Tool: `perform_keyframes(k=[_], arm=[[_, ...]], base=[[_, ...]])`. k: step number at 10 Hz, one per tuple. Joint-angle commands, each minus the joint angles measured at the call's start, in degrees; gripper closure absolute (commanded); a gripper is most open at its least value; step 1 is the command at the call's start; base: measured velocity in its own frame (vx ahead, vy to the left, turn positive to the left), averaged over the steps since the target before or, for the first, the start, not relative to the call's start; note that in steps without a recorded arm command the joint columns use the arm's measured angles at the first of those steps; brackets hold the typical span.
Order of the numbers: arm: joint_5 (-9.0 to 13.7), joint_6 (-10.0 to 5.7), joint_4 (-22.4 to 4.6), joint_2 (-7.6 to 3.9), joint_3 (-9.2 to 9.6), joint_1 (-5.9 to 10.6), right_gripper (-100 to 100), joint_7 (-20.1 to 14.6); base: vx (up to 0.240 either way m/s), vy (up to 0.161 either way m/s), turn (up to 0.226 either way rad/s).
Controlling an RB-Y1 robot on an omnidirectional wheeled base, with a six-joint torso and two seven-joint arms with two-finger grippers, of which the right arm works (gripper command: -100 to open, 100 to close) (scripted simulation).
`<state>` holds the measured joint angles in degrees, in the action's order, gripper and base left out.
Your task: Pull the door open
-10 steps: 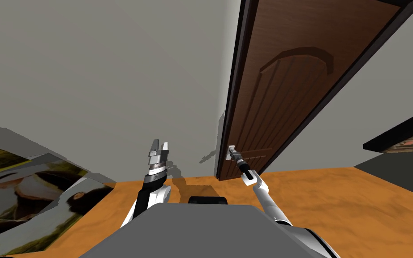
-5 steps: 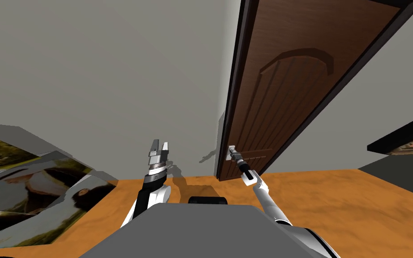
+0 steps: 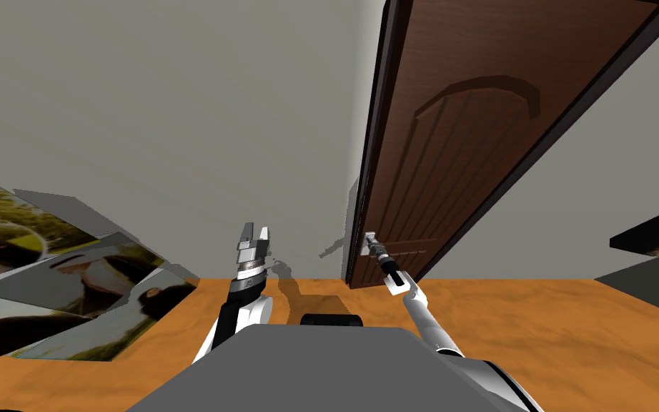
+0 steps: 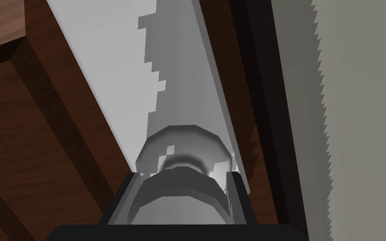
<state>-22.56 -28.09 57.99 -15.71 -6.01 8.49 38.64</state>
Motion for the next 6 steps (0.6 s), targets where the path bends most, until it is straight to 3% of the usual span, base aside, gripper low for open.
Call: perform_keyframes(k=[1,3,5,6], arm=[[1.67,-0.05,-0.27,0.08,0.27,0.22,100,-2.86],[2.70,-0.05,-0.47,0.06,0.38,0.38,100,-4.83],[5.26,-0.05,-0.95,0.03,0.65,0.78,100,-8.45],[5.26,-0.05,-0.95,0.03,0.65,0.78,100,-8.95]], base=[[-0.072,-0.058,0.096],[-0.056,-0.051,0.076],[-0.045,-0.034,0.100],[-0.042,-0.042,0.042]])
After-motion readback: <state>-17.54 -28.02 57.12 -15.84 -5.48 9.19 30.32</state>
